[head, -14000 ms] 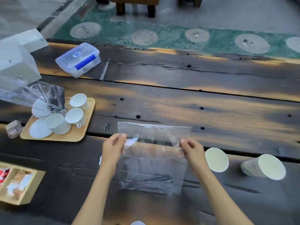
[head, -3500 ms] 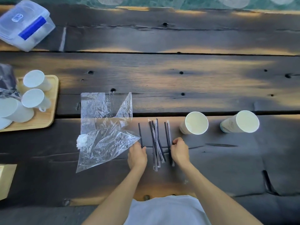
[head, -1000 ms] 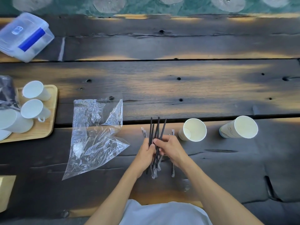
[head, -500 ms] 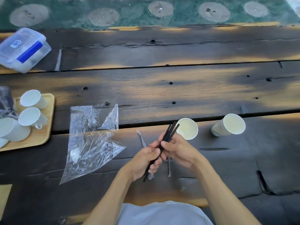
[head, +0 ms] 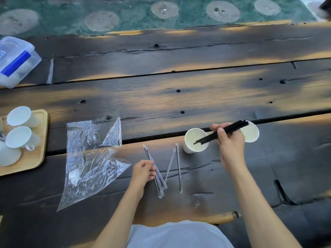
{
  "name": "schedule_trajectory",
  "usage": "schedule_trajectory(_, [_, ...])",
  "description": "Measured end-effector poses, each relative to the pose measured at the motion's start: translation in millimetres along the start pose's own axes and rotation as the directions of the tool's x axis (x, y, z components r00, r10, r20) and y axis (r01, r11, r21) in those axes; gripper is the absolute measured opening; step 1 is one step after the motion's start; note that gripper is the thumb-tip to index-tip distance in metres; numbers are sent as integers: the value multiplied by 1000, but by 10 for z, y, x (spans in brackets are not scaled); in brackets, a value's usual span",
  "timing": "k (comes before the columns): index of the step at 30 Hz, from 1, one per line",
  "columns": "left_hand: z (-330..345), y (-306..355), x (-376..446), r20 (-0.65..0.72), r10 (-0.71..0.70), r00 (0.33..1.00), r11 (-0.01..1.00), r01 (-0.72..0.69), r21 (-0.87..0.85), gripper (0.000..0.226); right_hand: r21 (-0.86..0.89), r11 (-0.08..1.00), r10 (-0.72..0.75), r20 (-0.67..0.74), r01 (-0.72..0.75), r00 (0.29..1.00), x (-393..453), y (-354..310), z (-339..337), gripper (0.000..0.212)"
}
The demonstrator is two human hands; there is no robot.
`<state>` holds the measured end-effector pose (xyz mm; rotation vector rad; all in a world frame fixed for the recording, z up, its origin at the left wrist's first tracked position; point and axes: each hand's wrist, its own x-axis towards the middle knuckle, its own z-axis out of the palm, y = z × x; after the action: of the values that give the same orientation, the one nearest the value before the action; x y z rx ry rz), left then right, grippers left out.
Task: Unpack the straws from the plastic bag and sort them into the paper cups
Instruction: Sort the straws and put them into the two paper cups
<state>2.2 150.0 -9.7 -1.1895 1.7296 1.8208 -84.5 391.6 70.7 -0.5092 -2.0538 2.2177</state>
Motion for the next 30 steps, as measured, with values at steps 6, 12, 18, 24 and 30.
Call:
schedule_trajectory(6, [-16,-127,86,-35,-50,998,998,49,-26,23,-171,985,47,55,-37,997,-13,196,184,20])
schedule_trajectory(12, [-17,-176,144,-73,-55,996,998,55,-9,24,-120,992,39,74,-30,997,-7,185,121,21])
schedule_trajectory(18, [-52,-226,233,-208,-42,977,998,51,37,22,40,974,215,-482,-224,850,-104,488,-151,25])
schedule_trajectory(24, [112,-200,245,-170,-109,979,990,122,72,26,-446,675,638,-46,-587,769,-365,1347,341,20])
schedule_trajectory(30, [337,-151,213,-69,-91,993,994,95,51,24,-716,599,667,200,-357,718,-412,1681,898,35])
